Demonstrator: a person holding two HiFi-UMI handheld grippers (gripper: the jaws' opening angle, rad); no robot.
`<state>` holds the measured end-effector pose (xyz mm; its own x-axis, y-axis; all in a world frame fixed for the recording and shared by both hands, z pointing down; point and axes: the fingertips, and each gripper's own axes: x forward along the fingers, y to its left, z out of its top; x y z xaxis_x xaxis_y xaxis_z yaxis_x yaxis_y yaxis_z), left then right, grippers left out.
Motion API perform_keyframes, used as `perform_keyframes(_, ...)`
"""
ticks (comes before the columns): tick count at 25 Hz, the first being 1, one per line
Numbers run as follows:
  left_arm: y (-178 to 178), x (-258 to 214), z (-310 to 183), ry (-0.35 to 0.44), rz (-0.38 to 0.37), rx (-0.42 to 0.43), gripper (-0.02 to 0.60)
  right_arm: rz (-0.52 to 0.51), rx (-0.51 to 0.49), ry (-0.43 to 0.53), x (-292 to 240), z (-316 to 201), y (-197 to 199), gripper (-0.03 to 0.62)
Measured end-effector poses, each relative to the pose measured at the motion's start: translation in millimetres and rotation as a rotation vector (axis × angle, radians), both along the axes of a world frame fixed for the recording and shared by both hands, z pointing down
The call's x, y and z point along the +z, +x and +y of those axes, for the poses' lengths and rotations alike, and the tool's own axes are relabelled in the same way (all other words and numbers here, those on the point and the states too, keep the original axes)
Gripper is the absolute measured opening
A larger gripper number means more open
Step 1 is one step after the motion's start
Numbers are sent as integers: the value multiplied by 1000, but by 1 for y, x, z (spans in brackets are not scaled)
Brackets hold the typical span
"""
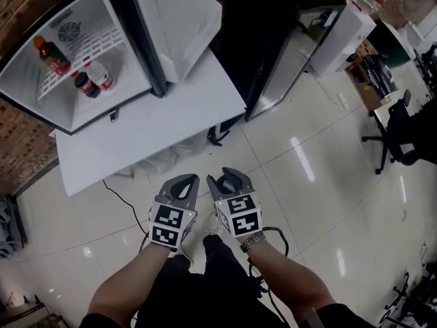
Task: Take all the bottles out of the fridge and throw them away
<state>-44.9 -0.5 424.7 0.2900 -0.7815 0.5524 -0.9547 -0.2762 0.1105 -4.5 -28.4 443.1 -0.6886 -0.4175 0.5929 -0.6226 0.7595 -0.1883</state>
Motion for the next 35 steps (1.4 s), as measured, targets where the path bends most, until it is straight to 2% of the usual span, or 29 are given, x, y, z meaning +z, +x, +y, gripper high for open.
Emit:
perform_keyframes(7,-60,-67,4,113,-16,-180,3,-83,-172,120,-79,2,-67,178)
perform_keyframes(11,-102,-95,19,169,-22,-288,3,-108,-260,160,-107,16,-106,178)
perform_keyframes(16,-151,-121,37,223,-44,-375,3,-136,-335,211,-135,25,-156,178)
perform_keyframes(26,-244,-159,64,278,-77,-429,3,-167,-396,298,-186,36,-257,178)
perform_keyframes(35,-317,-188,67,336,-87,-436,3,-178,-379,358,-222,26,-338,179)
